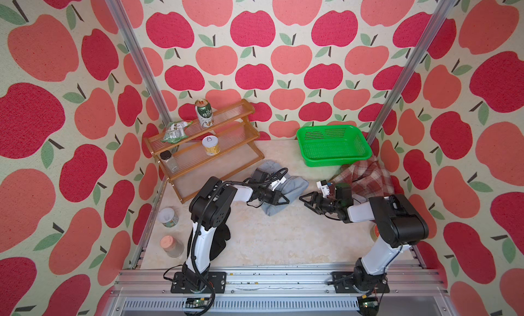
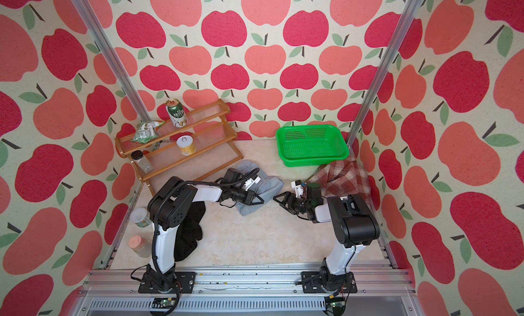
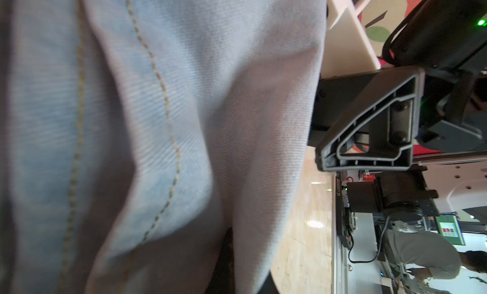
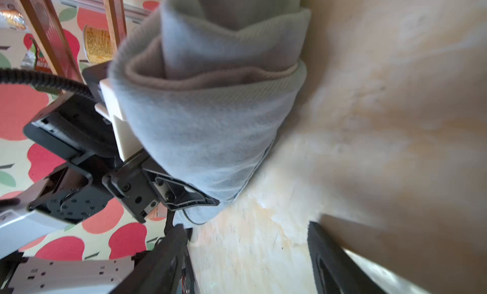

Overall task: Roll up the skirts
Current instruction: Roll the skirt at the center of the board.

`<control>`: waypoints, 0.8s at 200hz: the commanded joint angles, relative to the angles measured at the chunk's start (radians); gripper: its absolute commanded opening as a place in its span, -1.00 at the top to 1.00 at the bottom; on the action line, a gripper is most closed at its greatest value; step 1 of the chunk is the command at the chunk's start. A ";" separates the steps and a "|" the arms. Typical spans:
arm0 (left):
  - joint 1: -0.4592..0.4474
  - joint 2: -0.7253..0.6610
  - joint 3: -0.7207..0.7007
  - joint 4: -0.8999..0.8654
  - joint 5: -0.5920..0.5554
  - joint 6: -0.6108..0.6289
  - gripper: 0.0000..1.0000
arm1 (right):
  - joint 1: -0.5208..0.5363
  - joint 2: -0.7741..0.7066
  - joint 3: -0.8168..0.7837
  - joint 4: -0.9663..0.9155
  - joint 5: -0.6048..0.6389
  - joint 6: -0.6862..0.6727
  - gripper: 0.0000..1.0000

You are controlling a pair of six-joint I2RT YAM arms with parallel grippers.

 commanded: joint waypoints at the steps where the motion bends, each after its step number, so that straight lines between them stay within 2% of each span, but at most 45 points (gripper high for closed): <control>1: 0.009 0.042 0.008 0.028 0.062 -0.058 1.00 | 0.012 0.076 0.018 0.102 0.030 0.053 -0.49; 48: 0.012 0.075 0.022 0.060 0.076 -0.108 1.00 | 0.043 0.213 0.068 0.259 0.054 0.145 -0.46; 71: 0.018 0.081 0.015 0.099 0.085 -0.137 1.00 | 0.062 0.257 0.093 0.280 0.066 0.163 -0.33; 119: 0.028 0.116 0.084 -0.003 0.125 -0.132 1.00 | 0.109 0.307 0.133 0.327 0.096 0.196 -0.32; 130: 0.034 0.123 0.089 -0.009 0.136 -0.138 1.00 | 0.114 0.320 0.140 0.334 0.103 0.204 -0.20; 148: 0.041 0.133 0.102 -0.043 0.149 -0.137 1.00 | 0.116 0.343 0.153 0.353 0.104 0.222 0.34; 160: 0.044 0.136 0.112 -0.085 0.160 -0.121 0.98 | 0.116 0.348 0.158 0.362 0.107 0.238 0.54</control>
